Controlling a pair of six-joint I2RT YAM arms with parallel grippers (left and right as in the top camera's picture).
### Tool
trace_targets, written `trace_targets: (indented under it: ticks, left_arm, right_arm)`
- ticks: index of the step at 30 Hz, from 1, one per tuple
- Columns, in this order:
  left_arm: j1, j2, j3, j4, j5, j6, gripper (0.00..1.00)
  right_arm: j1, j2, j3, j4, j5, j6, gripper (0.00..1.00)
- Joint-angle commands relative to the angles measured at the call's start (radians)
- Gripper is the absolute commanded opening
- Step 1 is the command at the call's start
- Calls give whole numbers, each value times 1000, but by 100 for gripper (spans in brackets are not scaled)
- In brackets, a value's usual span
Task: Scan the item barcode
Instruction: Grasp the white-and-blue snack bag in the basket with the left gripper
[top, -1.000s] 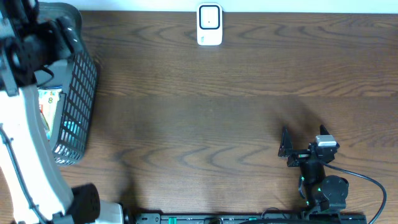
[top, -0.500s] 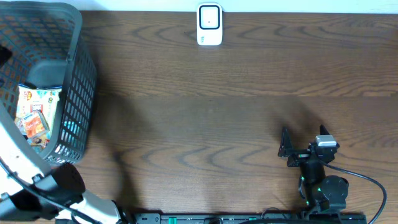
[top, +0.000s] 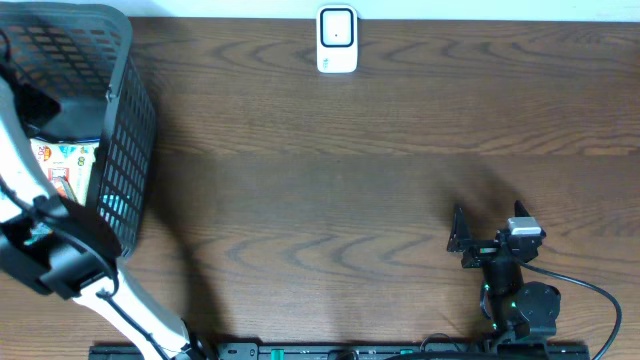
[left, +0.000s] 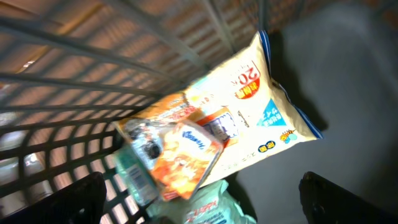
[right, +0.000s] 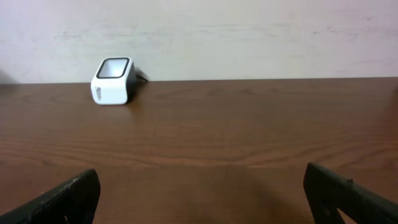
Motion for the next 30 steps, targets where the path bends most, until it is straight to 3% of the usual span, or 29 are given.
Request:
trace_targets:
  ticks: [1, 13, 19, 30]
  left_arm:
    - [-32, 43, -18, 16, -18, 53, 98]
    - [-77, 184, -132, 74, -177, 99, 98]
    - [-92, 199, -196, 166, -180, 167, 98]
    - [-136, 201, -209, 179, -153, 206, 98]
  right_arm:
    - [-11, -4, -1, -5, 4, 10, 99]
    - [-11, -4, -1, -5, 4, 10, 99]
    - [-11, -4, -1, -5, 4, 10, 99]
    - [-11, -4, -1, -5, 4, 10, 99]
